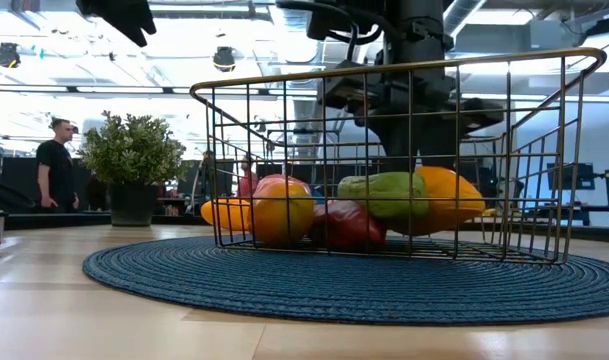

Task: Build produce basket
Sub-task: Put the right yellow mango into the gold wire basket

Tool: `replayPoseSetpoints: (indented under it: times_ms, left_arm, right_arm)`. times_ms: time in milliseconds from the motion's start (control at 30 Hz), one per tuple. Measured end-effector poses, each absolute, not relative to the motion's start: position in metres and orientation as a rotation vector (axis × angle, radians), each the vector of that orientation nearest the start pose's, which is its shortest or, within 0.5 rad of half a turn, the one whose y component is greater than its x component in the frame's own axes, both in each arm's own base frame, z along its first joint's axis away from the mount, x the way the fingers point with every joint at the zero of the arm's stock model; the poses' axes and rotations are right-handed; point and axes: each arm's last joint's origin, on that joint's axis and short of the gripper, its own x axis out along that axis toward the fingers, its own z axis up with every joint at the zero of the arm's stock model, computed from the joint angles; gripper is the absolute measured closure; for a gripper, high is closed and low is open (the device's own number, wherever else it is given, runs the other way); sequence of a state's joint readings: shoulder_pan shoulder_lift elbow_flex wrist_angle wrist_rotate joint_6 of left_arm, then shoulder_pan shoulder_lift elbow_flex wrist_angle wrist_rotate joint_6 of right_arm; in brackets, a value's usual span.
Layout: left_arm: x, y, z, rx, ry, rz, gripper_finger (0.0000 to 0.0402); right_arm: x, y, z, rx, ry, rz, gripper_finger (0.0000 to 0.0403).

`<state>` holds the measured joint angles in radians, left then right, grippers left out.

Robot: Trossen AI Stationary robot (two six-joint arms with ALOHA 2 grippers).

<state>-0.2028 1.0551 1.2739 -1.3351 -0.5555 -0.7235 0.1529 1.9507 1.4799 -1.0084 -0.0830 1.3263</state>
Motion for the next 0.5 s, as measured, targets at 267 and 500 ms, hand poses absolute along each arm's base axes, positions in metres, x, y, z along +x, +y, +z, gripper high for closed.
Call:
replayPoseSetpoints:
  times_ms: [267, 500]
  left_arm:
    - [0.1565, -0.0164, 0.3621, -0.241, 0.852, 0.668, 0.0162]
    - [0.1564, -0.0164, 0.3621, -0.253, 0.847, 0.673, 0.0162]
  right_arm:
    - [0.3685, 0.0544, 0.1949, 0.985, 1.364, -0.782, 0.0284]
    - [0.3699, 0.0566, 0.1951, 0.972, 1.373, -0.728, 0.0215]
